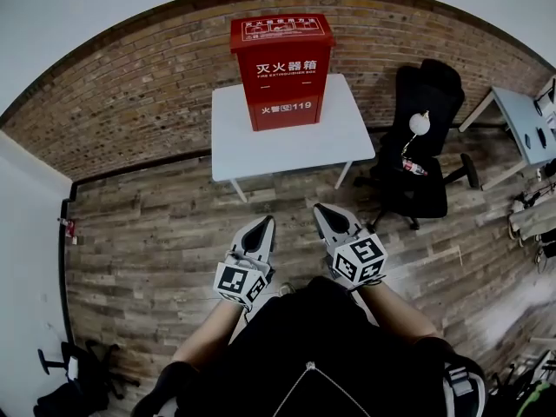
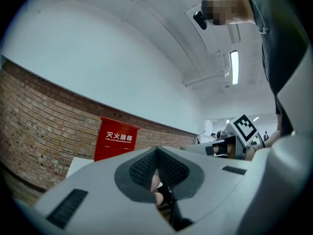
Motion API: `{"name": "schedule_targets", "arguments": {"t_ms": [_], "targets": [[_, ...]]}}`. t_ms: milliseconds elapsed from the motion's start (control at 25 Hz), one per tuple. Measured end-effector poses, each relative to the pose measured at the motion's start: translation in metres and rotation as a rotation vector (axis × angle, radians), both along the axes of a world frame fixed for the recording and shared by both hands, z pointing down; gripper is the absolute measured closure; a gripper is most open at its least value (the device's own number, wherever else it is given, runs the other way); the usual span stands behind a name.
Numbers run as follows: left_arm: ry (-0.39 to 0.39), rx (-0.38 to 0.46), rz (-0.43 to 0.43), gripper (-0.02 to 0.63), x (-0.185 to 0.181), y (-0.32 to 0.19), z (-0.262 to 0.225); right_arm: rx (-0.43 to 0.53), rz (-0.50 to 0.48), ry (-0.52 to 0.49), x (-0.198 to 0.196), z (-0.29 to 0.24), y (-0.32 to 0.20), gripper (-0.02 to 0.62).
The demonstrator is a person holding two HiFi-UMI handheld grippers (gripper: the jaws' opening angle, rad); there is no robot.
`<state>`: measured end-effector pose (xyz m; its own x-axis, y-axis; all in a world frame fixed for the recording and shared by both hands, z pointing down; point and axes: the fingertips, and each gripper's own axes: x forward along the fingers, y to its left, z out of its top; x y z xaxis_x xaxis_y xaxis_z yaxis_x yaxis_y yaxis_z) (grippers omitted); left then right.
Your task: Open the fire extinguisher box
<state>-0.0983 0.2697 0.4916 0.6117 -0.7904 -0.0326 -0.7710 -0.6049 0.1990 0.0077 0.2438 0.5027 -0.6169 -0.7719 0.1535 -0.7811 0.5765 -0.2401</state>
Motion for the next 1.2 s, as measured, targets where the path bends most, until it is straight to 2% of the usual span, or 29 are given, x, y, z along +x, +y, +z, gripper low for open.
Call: {"name": "schedule_targets", "arguments": {"t_ms": [280, 520, 680, 960, 1200], "targets": [[0.003, -0.014, 0.021, 0.557, -0.007, -0.019, 0.01, 0.022, 0.058, 0.033, 0.011, -0.003, -0.017, 0.577], [0.001, -0.012, 0.017, 0.557, -0.004, -0.057, 0.009, 0.023, 0.096, 0.04, 0.02, -0.002, -0.058, 0.577], [-0.004, -0.009, 0.002, 0.557, 0.002, -0.087, 0.005, 0.038, 0.059, 0.017, 0.024, -0.008, -0.088, 0.577], [-0.014, -0.016, -0.062, 0.557, 0.008, -0.138, 0.002, 0.049, 0.001, 0.035, 0.031, -0.01, -0.145, 0.577], [-0.037, -0.024, -0.112, 0.557, 0.029, -0.179, -0.002, 0.035, -0.038, 0.031, 0.051, -0.01, -0.188, 0.577]]}}
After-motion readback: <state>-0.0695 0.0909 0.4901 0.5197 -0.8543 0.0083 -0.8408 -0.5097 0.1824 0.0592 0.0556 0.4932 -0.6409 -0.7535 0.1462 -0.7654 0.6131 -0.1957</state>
